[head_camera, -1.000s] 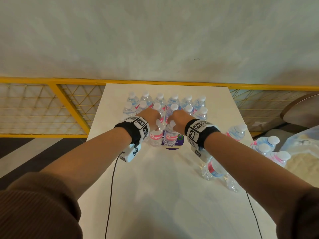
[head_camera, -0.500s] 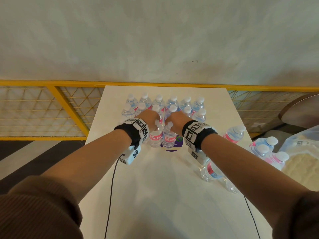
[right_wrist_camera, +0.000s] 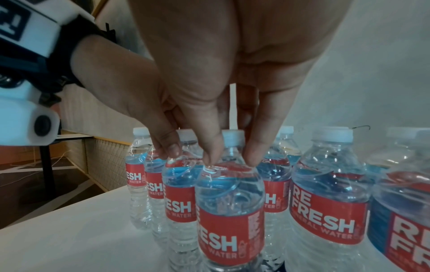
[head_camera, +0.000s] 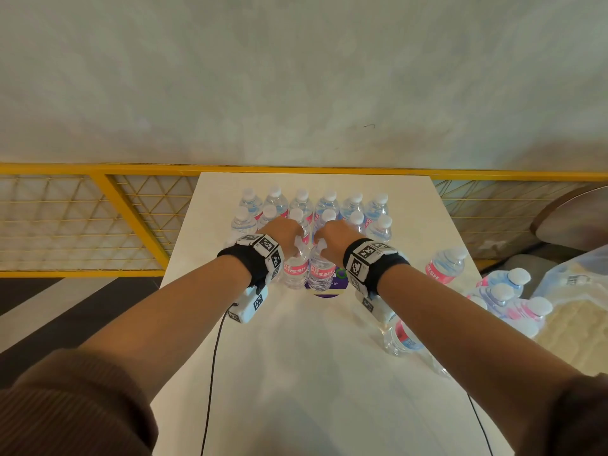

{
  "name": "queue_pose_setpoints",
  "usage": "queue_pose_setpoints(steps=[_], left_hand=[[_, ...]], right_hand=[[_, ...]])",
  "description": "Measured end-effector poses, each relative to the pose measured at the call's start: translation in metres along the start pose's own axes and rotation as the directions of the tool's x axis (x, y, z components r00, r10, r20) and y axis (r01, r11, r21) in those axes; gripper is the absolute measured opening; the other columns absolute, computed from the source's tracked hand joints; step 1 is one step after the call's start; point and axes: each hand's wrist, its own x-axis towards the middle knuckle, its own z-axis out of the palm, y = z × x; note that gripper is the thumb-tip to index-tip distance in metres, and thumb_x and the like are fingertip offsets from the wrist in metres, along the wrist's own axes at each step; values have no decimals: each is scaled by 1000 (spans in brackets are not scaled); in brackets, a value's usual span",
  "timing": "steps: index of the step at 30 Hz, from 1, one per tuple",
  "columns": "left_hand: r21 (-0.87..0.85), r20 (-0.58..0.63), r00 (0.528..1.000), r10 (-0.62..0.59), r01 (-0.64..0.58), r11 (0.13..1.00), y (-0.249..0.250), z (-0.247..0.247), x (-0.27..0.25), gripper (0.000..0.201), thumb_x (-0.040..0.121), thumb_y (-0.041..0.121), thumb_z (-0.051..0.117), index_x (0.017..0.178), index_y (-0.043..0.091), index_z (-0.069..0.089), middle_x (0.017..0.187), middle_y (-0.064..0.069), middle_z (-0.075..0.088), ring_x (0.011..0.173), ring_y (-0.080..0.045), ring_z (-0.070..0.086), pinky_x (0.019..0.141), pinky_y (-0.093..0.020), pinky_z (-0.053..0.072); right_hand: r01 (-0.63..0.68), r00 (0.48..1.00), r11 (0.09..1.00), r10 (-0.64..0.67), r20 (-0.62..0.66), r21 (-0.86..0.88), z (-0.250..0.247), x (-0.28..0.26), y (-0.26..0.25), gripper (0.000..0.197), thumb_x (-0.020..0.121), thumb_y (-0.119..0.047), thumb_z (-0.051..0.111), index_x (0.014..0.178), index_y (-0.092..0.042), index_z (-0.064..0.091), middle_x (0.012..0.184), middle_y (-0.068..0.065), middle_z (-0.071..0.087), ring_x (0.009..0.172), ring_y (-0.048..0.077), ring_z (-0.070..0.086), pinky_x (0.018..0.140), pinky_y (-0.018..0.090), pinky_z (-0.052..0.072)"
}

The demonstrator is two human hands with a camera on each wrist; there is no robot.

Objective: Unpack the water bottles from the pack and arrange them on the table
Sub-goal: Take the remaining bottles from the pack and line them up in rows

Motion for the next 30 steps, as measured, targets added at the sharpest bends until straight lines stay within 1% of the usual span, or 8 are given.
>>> queue_pose_setpoints(steps=[5,10,13,22,24,27,29,30], left_hand=[[-39,3,1000,-19,19,999,0,1,-2,8,84,16,63,88,9,62,92,-10,65,93,-29,62,68,-30,43],[-37,13,1000,-22,23,999,1,-1,-3,13,84,17,65,92,7,65,98,-12,68,96,-29,62,69,-30,42],[-12,13,1000,-24,24,1000,1,-2,-3,15,87,17,62,97,7,66,101,-10,68,97,-28,62,69,-28,40],[19,23,999,-24,23,1000,5,-4,-4,6,85,15,61,85,10,61,95,-10,68,87,-27,63,66,-28,41],[11,22,1000,-22,22,1000,5,-4,-5,5,85,15,62,84,11,60,95,-10,68,89,-27,63,66,-28,41],[-8,27,999,-35,36,999,5,-6,-9,14,85,18,64,95,9,63,100,-9,67,96,-28,63,69,-29,44],[-43,8,999,-53,53,998,7,-10,-15,32,84,22,66,113,9,59,111,-10,64,104,-29,61,77,-32,47],[-62,-17,998,-62,60,996,9,-13,-20,43,84,24,66,123,11,53,118,-10,60,108,-30,59,82,-34,47]], right_hand=[[12,1000,1000,-12,12,0,-2,-3,0,34,90,-11,57,123,-14,60,122,10,60,110,27,59,93,32,48],[22,1000,1000,-22,5,5,-4,-4,1,36,91,-7,55,127,-15,58,125,10,58,114,27,57,95,30,46],[16,1000,1000,-16,-12,2,-3,-6,0,34,91,-11,56,125,-15,59,125,11,58,114,27,57,94,31,46],[3,1000,999,-3,-10,-42,-5,-5,-5,35,91,-12,57,126,-14,58,125,11,58,114,27,57,93,32,47],[4,1000,999,-4,-5,-53,-5,-6,-6,35,91,-12,57,126,-14,58,125,10,58,114,27,57,92,31,47],[3,1000,999,-3,7,-45,-8,-11,-7,34,90,-13,57,124,-15,59,121,10,60,109,27,59,89,30,48],[2,999,1000,-1,32,-31,-14,-19,-6,37,88,-13,58,125,-16,57,120,9,60,110,28,60,90,33,49],[1,999,1000,0,37,-23,-20,-25,-4,39,88,-13,59,127,-15,55,121,9,59,112,28,59,91,34,48]])
